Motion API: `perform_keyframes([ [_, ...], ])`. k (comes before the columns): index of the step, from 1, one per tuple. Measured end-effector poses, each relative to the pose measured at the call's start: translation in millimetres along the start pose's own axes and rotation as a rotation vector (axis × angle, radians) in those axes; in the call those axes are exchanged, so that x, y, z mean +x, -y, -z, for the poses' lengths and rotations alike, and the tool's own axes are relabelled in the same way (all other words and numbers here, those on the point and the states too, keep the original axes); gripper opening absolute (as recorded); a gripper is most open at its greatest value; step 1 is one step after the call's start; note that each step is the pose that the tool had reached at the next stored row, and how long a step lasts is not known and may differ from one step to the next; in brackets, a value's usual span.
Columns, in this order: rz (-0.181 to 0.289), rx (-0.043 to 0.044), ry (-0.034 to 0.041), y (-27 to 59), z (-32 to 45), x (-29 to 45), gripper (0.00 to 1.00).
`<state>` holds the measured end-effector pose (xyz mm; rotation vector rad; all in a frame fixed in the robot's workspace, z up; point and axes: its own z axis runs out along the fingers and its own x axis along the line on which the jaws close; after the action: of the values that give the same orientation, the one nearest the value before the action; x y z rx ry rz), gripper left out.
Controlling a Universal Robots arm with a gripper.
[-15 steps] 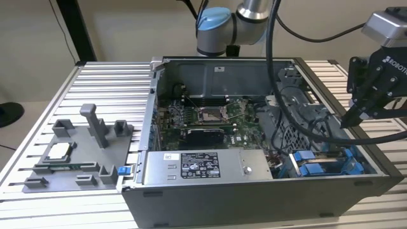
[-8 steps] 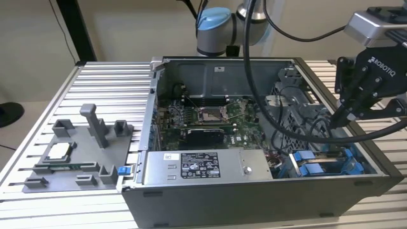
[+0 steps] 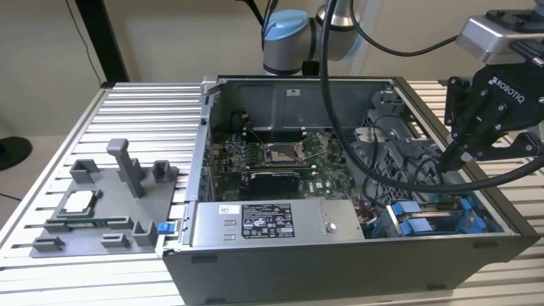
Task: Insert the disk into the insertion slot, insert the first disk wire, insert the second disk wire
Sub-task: 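Insert the second disk wire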
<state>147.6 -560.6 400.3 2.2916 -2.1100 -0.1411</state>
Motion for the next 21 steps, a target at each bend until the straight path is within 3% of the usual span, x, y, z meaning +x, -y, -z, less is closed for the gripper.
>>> perform_keyframes([
  [8,0.0,0.0,-0.0002,0.0,-1.7,1.0,0.0],
  [21,0.0,0.0,-0.0005,0.9,-23.5,12.4,0.0],
])
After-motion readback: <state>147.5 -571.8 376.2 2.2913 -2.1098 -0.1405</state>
